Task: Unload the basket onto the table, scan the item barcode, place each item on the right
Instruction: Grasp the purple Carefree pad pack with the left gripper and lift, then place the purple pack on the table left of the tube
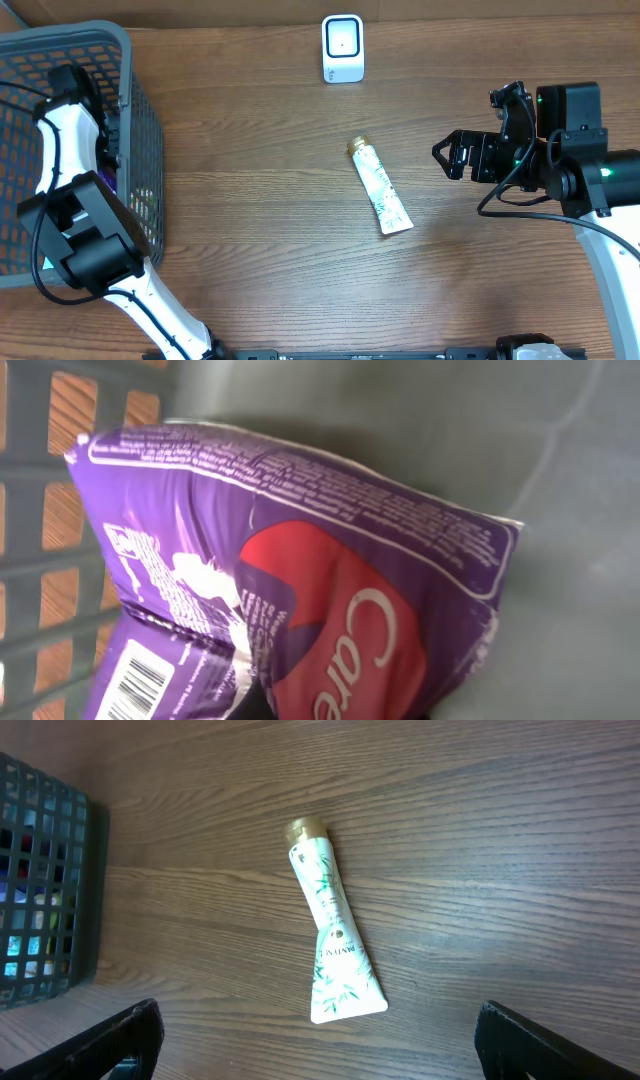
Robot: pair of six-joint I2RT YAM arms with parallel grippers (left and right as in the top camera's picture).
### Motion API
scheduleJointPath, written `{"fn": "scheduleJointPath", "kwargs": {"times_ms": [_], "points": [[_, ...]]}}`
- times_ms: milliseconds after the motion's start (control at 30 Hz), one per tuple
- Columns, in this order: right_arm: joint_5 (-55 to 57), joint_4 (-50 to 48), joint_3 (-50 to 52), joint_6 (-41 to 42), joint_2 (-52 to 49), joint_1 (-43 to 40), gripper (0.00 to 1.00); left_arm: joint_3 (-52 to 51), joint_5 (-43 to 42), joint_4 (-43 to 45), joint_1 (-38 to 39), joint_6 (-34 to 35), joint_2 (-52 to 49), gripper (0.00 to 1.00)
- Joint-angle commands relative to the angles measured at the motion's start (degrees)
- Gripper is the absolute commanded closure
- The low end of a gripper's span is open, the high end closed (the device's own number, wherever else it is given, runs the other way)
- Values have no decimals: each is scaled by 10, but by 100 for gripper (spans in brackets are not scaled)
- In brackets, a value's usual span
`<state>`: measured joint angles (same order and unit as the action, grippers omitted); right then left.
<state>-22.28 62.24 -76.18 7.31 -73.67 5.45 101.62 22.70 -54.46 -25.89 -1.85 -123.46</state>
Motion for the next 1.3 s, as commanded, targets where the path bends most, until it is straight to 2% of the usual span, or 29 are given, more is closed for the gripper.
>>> {"fn": "scheduleJointPath", "kwargs": {"times_ms": [0, 267, 400, 700, 900, 1033, 1133, 1267], "points": [[-3, -2, -10, -1, 0, 4, 0, 69, -32, -31, 0, 12, -8, 96], [-3, -8, -10, -1, 0, 4, 0, 235, -33, -125, 1, 23, 37, 96], [-3, -9, -10, -1, 0, 4, 0, 287, -78, -152, 2, 23, 78, 96], [-3, -10, -10, 0, 0, 4, 0, 307, -286, -181, 19, 16, 231, 96], [-3, -13, -10, 0, 0, 4, 0, 307, -439, -262, 59, 16, 310, 96], [-4, -12, -10, 0, 0, 4, 0, 306, -525, -326, 114, 16, 325, 95], [-5, -12, -10, 0, 0, 4, 0, 296, -506, -355, 170, 33, 318, 96], [-5, -12, -10, 0, 0, 4, 0, 246, -444, -348, 238, 85, 307, 96]]}}
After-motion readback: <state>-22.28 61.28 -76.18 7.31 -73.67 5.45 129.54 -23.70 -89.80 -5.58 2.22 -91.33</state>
